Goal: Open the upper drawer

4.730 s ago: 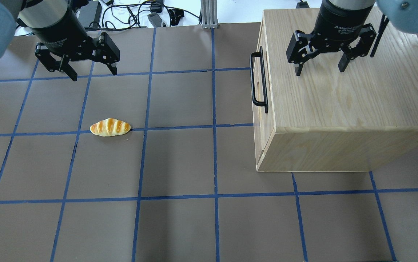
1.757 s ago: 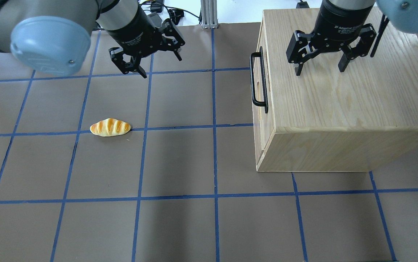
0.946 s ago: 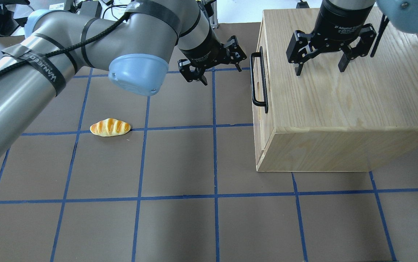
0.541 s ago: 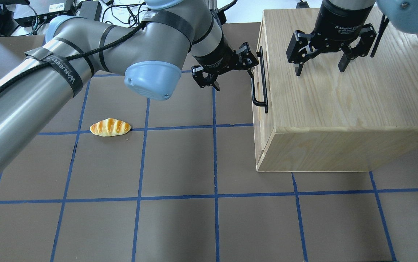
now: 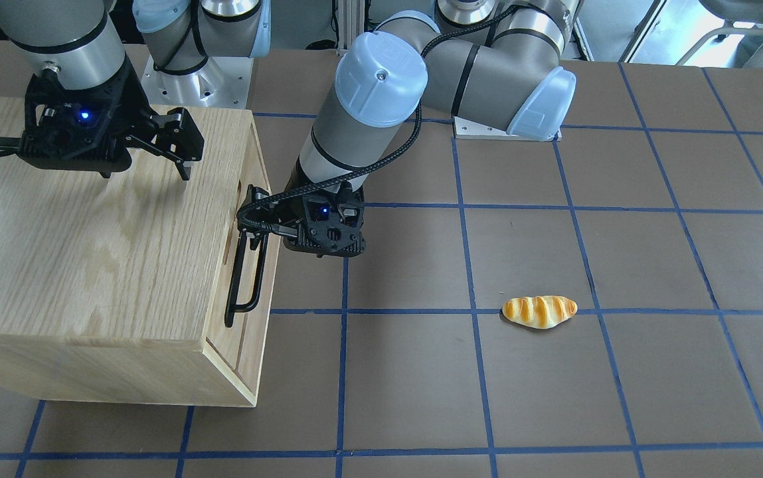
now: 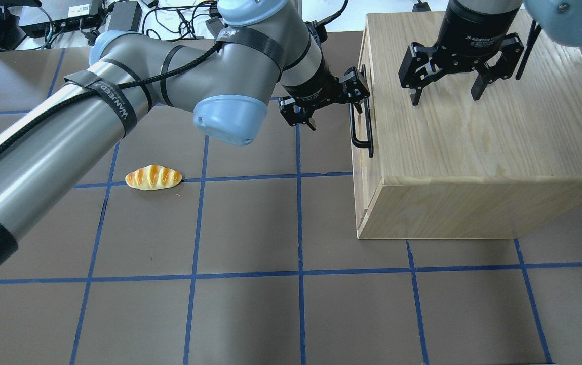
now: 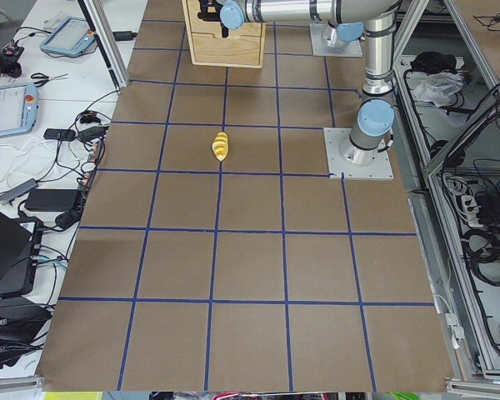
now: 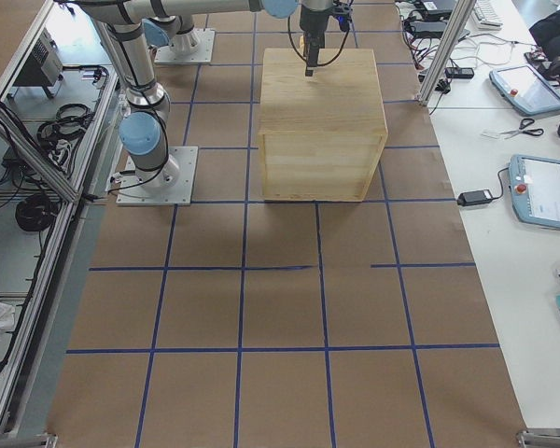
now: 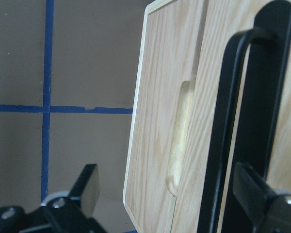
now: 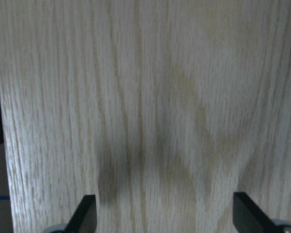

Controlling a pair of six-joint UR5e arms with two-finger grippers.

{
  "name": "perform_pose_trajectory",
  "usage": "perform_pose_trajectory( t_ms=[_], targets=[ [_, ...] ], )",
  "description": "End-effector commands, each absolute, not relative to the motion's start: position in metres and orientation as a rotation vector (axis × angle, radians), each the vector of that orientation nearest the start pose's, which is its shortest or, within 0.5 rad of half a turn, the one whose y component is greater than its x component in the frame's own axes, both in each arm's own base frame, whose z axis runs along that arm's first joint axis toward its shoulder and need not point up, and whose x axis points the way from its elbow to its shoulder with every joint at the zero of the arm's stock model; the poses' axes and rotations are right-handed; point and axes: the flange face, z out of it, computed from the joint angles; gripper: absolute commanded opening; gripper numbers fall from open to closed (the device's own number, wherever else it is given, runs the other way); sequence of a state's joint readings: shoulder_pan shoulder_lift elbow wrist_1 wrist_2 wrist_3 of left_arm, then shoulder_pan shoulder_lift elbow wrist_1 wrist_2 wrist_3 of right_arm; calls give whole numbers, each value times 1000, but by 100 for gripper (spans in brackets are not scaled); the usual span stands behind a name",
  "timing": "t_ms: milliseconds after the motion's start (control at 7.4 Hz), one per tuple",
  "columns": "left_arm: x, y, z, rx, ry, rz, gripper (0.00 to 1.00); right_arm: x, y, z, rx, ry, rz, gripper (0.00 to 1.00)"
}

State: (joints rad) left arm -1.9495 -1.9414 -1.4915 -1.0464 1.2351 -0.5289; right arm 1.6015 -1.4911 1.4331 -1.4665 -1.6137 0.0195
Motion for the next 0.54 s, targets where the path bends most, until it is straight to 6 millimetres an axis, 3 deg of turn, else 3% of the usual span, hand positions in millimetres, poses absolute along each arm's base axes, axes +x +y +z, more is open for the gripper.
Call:
perform_pose_trajectory(
  t_ms=[0, 405],
  targets=[
    [-398, -542, 369, -185, 3532, -95, 100, 145, -516, 505, -19, 3185, 72, 100],
    [-397, -543, 368, -184, 3523, -100, 100, 145, -516, 504, -21, 3185, 74, 100]
  ],
)
